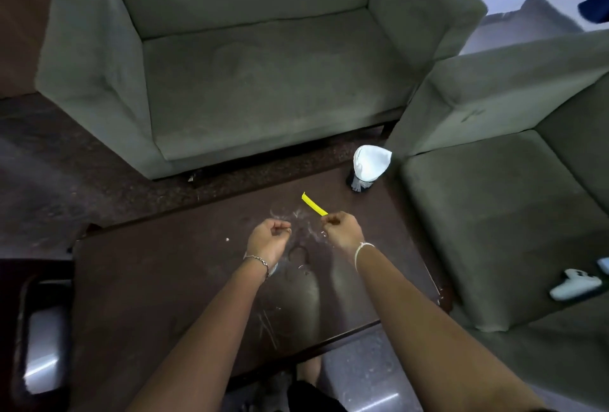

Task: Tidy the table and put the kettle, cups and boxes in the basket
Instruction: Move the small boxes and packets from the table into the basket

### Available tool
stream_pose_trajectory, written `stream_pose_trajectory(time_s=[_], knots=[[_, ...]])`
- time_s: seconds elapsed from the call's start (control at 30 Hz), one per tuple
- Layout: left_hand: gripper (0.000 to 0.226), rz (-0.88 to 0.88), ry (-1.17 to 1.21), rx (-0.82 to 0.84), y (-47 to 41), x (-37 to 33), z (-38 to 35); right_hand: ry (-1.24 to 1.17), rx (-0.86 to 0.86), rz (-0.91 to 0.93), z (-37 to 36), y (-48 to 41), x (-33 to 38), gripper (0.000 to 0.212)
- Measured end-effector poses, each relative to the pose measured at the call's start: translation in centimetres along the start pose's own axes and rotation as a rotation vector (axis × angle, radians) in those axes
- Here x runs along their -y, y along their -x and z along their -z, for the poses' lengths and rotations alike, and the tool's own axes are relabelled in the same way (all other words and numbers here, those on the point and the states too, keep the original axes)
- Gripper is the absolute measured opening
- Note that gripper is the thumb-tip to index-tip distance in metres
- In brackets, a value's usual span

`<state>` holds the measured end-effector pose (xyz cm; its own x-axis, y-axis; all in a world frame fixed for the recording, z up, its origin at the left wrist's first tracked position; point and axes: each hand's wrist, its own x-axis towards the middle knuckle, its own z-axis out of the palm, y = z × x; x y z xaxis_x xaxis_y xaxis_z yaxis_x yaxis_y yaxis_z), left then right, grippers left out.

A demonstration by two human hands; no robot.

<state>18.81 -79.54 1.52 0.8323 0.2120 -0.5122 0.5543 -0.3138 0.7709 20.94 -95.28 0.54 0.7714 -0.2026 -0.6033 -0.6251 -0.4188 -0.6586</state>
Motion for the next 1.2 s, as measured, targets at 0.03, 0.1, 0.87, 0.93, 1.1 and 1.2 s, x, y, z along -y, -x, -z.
stream_pose_trajectory(time_s=[0.03,0.1,0.87,0.93,1.1,1.2], knots=[[0.013,0.006,-0.018,-0.001,-0.8,0.2,-0.4,0.100,0.003,0.007,0.1,-1.1,-0.4,0.016],[0.012,0.012,-0.046,-0.019,-2.3,0.7,-1.0,0.242,0.006,0.053,0.2,-3.1,-1.2,0.025],[0.032,-0.038,-0.149,-0.133,-8.8,6.2,-4.5,0.793,0.074,0.388,-4.5,-13.6,-7.0,0.023],[0.029,-0.038,-0.134,-0.133,-8.4,5.9,-4.0,0.654,-0.018,0.397,-4.5,-12.7,-6.5,0.020],[0.014,-0.033,-0.043,-0.080,-6.4,4.5,-2.1,0.151,-0.195,0.256,-3.6,-8.5,-3.8,0.012],[0.029,-0.053,0.040,-0.018,-4.0,2.9,0.0,-0.061,-0.102,0.256,-3.0,-5.0,-1.8,0.011]])
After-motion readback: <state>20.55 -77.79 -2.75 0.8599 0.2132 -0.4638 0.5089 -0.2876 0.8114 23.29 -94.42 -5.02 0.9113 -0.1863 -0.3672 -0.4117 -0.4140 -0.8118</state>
